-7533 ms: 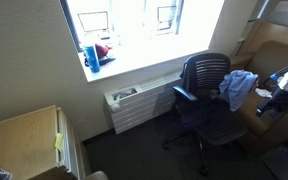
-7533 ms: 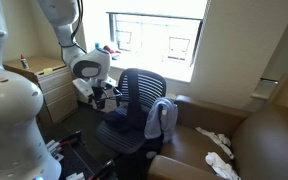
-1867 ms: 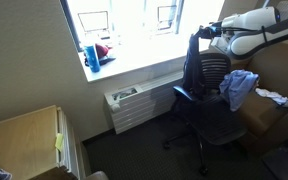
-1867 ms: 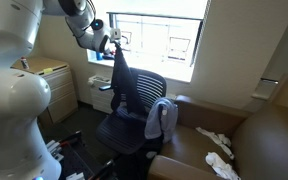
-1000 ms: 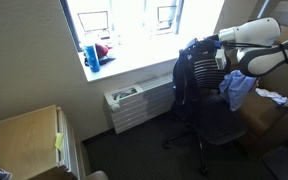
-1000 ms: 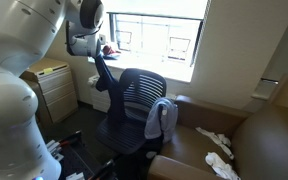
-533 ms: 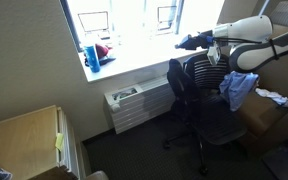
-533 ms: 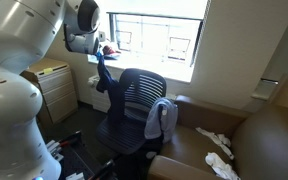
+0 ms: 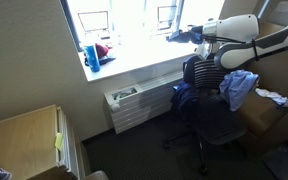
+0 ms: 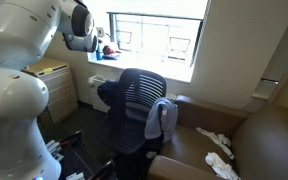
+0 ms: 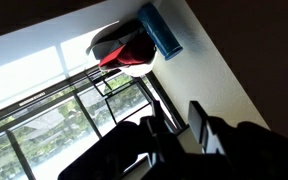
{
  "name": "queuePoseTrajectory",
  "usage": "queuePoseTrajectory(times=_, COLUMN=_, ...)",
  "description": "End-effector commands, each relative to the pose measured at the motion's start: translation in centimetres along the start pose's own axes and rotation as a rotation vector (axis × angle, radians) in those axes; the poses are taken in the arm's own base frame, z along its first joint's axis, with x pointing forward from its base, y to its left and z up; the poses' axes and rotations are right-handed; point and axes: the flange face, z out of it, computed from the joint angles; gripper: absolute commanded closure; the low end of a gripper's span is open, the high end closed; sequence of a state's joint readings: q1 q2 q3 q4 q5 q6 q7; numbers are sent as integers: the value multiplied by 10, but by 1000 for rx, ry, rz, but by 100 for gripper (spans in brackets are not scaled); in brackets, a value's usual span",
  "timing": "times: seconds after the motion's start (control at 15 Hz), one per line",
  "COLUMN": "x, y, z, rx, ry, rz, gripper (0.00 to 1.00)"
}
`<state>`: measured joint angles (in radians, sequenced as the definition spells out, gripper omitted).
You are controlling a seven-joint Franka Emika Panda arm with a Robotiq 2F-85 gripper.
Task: Hang the clothing on the seat of the black chair onto the left armrest
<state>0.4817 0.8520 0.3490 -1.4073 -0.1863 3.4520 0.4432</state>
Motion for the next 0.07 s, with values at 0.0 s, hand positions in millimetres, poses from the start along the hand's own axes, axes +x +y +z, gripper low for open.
queuePoseTrajectory(times=0.0, x=1, y=0, z=1, rx=0, ry=1, rz=0, gripper=67)
